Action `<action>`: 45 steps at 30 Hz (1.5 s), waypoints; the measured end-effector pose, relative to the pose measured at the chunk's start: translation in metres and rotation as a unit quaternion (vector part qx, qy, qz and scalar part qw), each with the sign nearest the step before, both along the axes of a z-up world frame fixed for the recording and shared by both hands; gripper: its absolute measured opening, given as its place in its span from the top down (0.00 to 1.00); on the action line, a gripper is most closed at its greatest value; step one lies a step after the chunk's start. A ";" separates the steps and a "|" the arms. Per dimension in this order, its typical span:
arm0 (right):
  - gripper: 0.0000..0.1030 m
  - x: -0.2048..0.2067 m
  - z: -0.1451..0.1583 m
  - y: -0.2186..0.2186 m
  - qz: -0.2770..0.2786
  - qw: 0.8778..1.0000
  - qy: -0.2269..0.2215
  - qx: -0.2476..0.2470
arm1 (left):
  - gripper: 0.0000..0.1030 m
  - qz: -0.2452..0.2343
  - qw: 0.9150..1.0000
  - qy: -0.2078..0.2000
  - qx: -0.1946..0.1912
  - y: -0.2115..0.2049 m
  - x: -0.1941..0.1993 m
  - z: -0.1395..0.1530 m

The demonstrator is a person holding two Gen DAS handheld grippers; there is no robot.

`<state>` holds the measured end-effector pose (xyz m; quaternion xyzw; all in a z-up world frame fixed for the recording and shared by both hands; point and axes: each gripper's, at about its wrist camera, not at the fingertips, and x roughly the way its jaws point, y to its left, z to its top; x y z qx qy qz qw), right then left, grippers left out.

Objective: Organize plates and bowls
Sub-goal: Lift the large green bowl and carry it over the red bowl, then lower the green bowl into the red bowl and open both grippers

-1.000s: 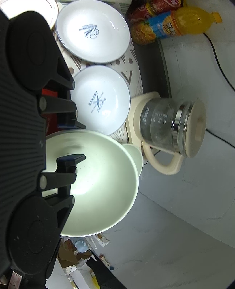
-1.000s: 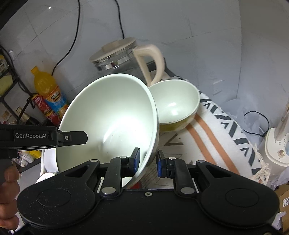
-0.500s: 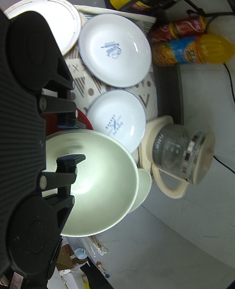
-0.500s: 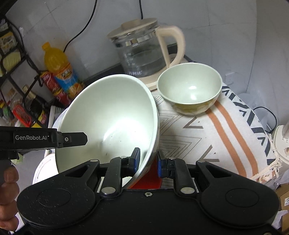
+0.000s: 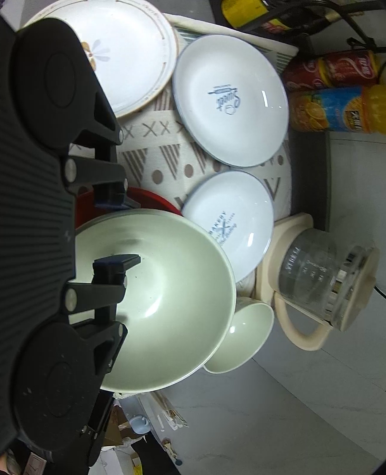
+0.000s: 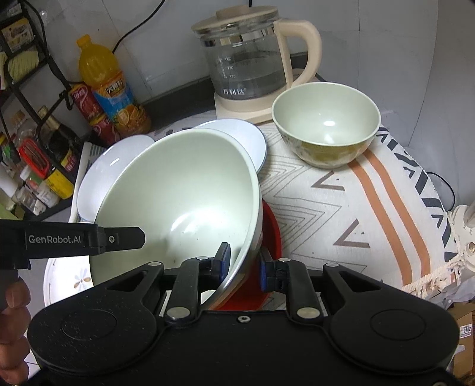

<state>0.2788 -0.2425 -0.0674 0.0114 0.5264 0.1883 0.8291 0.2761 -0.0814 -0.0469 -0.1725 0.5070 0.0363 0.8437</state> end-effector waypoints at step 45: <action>0.53 0.028 0.012 -0.021 -0.015 0.999 -0.028 0.026 | 0.26 0.028 0.999 -0.006 0.033 0.005 0.024 0.019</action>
